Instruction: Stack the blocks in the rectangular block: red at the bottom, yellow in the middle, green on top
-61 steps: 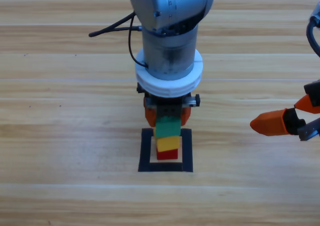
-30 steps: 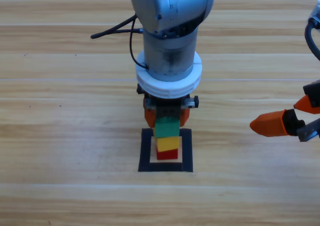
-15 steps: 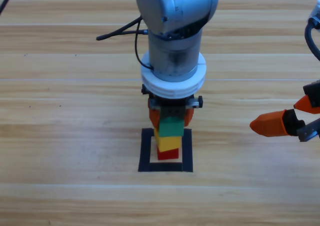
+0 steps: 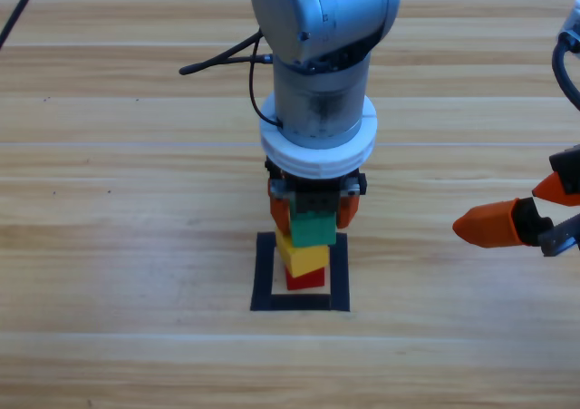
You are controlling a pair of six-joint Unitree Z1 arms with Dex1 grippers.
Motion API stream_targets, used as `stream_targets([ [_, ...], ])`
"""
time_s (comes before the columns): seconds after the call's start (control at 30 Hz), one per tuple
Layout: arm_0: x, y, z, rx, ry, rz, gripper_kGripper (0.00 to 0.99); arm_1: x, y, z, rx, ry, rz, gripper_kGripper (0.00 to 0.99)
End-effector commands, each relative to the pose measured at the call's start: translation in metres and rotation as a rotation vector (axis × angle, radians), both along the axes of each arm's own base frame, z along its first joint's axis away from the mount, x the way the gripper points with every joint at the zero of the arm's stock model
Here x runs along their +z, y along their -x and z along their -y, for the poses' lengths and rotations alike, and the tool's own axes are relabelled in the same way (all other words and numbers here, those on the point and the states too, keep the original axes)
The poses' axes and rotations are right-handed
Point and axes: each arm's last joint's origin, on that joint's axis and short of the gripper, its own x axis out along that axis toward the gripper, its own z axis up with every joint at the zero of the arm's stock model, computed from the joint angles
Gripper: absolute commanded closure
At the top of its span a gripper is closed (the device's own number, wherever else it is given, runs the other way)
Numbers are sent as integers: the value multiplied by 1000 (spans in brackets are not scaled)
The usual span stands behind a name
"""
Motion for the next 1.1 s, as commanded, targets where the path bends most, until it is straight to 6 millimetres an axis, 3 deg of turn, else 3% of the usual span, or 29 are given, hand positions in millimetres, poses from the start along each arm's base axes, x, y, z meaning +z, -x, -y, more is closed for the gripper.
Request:
stream_targets([
  [0.03, -17, -9, -1, 30, -23, -32, 445, -20, -9, 1, -25, 64, -34, 0],
  [1.0, -1, -10, -4, -15, 7, -9, 442, -21, -9, 1, -23, 64, -37, 0],
  [1.1, 3, -11, -6, -16, 14, -3, 329, -21, -9, 1, -23, 65, -38, 0],
])
